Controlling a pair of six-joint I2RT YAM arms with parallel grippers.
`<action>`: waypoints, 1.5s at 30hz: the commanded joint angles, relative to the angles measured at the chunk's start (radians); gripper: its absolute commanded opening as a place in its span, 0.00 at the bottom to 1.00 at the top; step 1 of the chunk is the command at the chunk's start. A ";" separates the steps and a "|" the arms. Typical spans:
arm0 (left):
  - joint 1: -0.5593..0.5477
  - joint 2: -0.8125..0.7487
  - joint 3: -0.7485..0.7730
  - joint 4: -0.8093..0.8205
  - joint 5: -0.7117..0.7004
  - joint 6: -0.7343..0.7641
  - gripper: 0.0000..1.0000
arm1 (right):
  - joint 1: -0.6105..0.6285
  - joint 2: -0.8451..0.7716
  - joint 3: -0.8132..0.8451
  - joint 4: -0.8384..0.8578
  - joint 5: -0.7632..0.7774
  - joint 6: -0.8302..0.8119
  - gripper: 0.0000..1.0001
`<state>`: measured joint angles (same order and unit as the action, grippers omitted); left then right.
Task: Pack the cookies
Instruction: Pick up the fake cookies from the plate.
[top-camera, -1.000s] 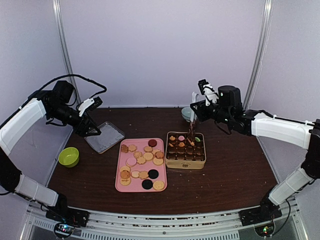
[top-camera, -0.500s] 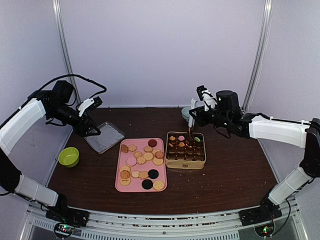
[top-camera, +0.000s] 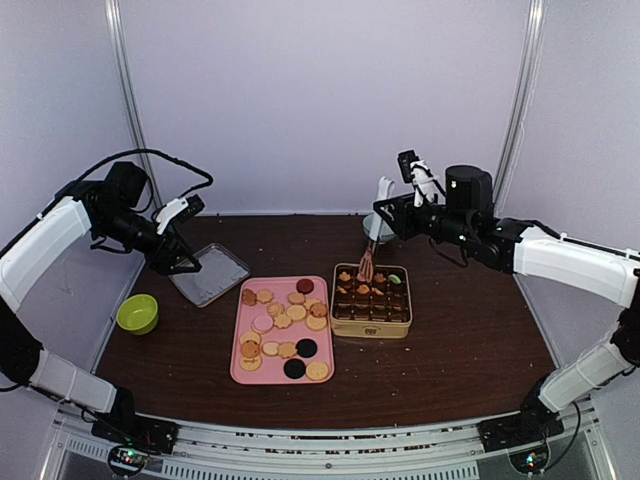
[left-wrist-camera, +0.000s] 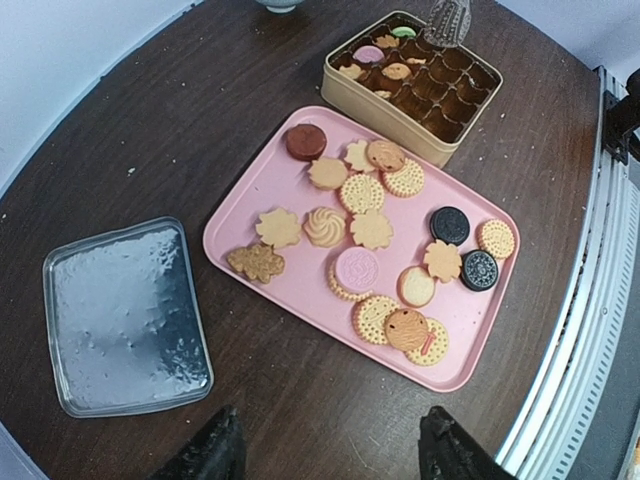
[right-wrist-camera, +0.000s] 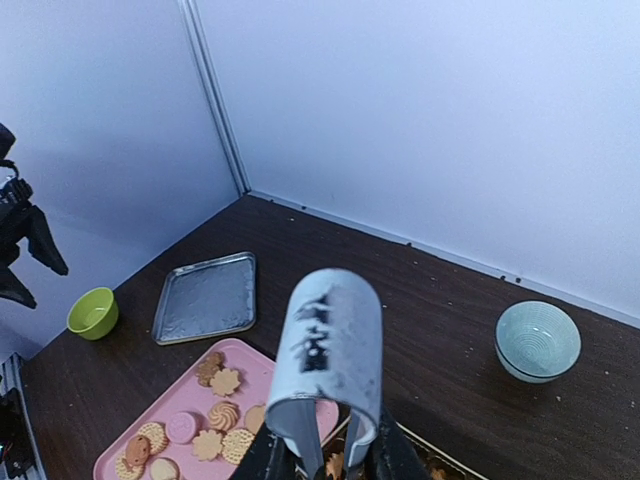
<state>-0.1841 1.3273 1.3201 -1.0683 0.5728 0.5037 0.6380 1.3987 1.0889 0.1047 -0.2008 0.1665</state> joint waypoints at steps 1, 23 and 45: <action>0.005 -0.020 0.004 0.002 0.020 0.011 0.62 | 0.141 -0.027 0.060 0.070 0.042 0.004 0.13; 0.084 -0.104 -0.080 0.011 -0.032 0.009 0.98 | 0.583 0.515 0.465 0.114 0.252 -0.082 0.23; 0.094 -0.115 -0.090 0.025 -0.054 0.004 0.98 | 0.608 0.675 0.523 0.157 0.337 -0.113 0.32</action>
<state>-0.0978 1.2285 1.2301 -1.0706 0.5259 0.5072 1.2377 2.0647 1.5948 0.2104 0.1062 0.0586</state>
